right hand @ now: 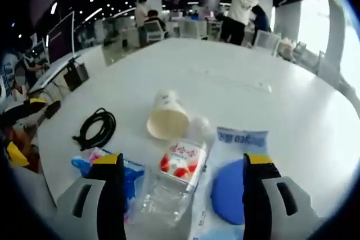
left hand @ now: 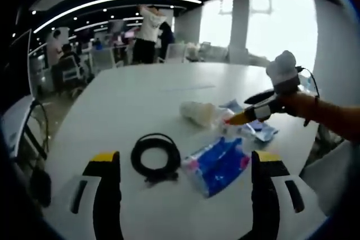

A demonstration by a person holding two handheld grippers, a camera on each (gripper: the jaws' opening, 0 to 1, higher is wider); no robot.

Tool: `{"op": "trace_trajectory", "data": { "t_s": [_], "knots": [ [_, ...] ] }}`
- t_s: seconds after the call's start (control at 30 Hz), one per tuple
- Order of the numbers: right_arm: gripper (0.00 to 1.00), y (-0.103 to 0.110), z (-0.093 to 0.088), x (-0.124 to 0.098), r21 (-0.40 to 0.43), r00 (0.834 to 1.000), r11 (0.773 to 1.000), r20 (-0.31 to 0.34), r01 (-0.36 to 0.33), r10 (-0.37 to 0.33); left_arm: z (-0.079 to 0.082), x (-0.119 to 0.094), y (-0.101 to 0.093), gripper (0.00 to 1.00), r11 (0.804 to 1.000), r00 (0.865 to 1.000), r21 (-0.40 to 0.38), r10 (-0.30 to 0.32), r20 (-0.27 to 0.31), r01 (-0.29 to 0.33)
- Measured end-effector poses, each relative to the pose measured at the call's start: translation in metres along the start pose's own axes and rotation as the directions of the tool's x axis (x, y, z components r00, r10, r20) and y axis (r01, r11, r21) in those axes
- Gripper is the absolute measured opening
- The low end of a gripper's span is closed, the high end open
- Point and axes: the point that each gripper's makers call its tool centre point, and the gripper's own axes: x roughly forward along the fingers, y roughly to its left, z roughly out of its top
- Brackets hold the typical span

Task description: Arrange the tabletop items into an orderly group along one side of the table until the central work area is clear of visible clutter.

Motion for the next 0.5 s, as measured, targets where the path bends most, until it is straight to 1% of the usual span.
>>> {"op": "trace_trajectory", "data": {
  "t_s": [0.03,0.2,0.23,0.3,0.37,0.5],
  "knots": [
    [0.84,0.000,-0.005,0.004,0.021,1.000,1.000,-0.024,-0.003,0.003,0.000,0.000,0.000,0.94,1.000,1.000,0.002,-0.002,-0.001,0.002],
    [0.80,-0.002,-0.014,0.017,0.058,0.998,0.998,-0.060,0.003,0.000,-0.004,0.001,0.001,0.94,1.000,1.000,-0.005,0.000,-0.016,0.000],
    [0.79,-0.002,-0.015,0.019,0.069,0.998,0.998,-0.066,-0.002,0.007,-0.004,0.001,0.001,0.94,1.000,1.000,-0.006,0.000,-0.018,0.000],
    [0.79,0.003,-0.020,0.022,0.116,0.995,0.993,-0.093,-0.023,0.034,-0.005,0.001,0.001,0.94,1.000,1.000,-0.007,0.000,-0.020,-0.001],
    [0.77,0.005,-0.019,0.025,0.142,0.995,0.989,-0.092,-0.031,0.044,-0.005,0.001,0.001,0.94,1.000,1.000,-0.006,0.001,-0.023,-0.001],
    [0.69,0.003,-0.018,0.029,0.159,0.995,0.987,-0.095,-0.007,0.022,-0.005,0.002,0.001,0.94,1.000,1.000,-0.003,0.001,-0.022,-0.001]
  ]
}}
